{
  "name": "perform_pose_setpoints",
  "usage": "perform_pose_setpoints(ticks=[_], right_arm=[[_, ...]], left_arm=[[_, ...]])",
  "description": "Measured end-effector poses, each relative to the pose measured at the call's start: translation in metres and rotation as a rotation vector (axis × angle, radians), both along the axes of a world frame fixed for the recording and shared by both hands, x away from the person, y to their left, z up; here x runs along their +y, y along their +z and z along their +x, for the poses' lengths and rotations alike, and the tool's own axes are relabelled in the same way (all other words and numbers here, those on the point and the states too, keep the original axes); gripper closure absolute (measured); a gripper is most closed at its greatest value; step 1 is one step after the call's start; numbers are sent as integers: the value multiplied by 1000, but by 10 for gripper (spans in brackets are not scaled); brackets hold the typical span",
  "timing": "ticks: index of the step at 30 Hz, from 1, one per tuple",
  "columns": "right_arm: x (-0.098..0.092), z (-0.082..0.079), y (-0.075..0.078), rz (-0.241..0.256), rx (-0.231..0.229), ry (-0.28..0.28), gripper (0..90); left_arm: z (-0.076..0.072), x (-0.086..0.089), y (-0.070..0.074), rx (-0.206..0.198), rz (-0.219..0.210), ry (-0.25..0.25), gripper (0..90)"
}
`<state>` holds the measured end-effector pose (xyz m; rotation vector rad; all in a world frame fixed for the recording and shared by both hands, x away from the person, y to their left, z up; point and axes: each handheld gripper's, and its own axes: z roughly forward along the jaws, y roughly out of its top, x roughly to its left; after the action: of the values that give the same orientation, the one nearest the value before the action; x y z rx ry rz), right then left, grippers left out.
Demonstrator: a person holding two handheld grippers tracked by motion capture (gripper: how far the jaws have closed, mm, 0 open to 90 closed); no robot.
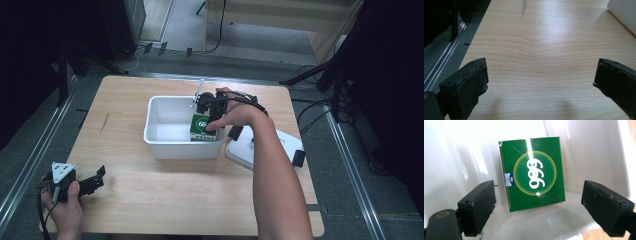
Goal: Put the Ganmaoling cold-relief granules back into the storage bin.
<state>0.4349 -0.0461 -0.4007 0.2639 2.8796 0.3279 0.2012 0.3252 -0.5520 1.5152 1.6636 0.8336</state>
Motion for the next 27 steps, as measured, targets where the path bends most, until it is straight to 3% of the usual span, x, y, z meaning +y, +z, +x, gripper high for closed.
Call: perform_pose_setpoints(ticks=[14,20,27], right_arm=[[-36,-17,43,121,-12,-82,118],[-61,-25,52,120,-22,-121,117],[-94,-33,51,107,-36,-165,118]], left_arm=[[1,-1,0,5,12,-3,0],[1,-1,0,6,15,-3,0],[1,-1,0,8,20,-5,0]])
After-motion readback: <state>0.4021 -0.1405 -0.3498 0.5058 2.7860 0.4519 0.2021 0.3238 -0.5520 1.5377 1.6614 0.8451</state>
